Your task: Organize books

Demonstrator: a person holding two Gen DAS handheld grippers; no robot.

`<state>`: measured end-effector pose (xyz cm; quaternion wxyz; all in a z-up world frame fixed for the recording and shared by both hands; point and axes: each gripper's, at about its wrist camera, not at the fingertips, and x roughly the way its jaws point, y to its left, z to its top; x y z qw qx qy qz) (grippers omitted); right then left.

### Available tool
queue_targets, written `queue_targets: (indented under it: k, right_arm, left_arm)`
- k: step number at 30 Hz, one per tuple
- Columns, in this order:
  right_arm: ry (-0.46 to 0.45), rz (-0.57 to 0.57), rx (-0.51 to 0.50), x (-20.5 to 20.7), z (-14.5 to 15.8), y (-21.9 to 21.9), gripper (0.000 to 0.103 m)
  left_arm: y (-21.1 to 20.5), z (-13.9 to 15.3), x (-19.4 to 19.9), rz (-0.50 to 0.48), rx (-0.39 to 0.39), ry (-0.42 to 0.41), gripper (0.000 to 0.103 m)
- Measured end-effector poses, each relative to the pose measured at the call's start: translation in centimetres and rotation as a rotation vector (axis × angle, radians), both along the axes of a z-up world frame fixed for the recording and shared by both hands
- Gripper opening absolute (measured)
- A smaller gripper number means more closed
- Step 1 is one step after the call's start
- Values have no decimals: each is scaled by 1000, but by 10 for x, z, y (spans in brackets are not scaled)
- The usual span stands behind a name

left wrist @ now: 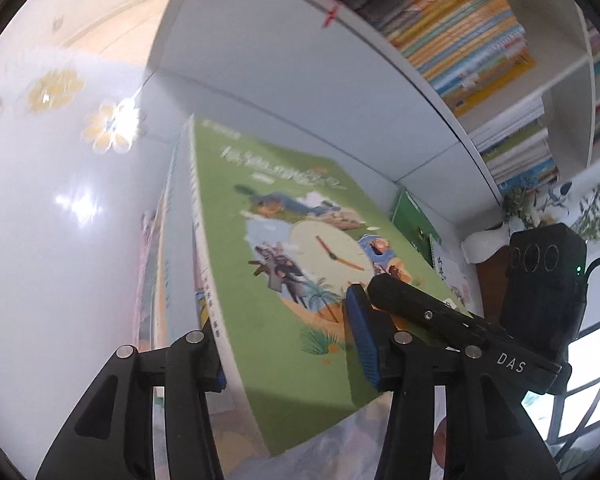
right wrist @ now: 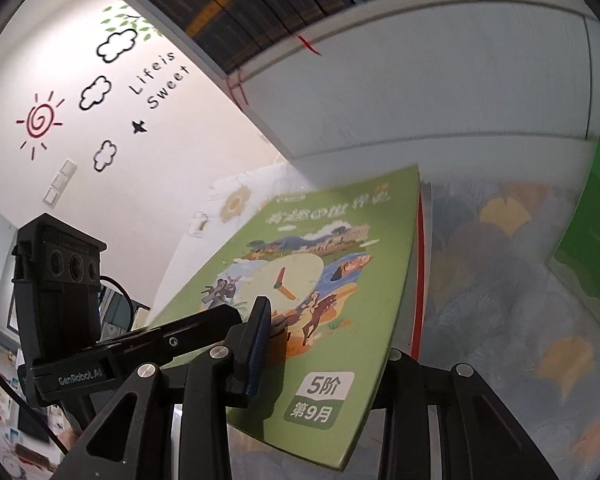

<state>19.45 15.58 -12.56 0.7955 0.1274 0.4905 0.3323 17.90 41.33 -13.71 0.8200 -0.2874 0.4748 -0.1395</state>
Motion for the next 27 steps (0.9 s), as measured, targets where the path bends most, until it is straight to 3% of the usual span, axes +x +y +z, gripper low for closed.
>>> queue_targets:
  k: [6, 10, 15, 18, 23, 27]
  right_arm:
    - [54, 20, -44, -1, -18, 10, 41]
    - [90, 36, -55, -2, -25, 16, 53]
    - [82, 84, -113, -15, -19, 28, 58]
    - [116, 107, -104, -31, -19, 22, 59]
    - [162, 100, -127, -83, -21, -20, 60]
    - [205, 26, -150, -126, -27, -70, 60]
  left_arm:
    - [14, -21, -18, 67, -35, 33, 48]
    - [10, -11, -27, 120, 72, 23, 48]
    - [8, 16, -53, 217, 227, -31, 48]
    - [12, 32, -70, 262, 263, -66, 48]
    - [-12, 60, -93, 231, 310, -102, 48]
    - [-69, 72, -101, 110, 254, -121, 51]
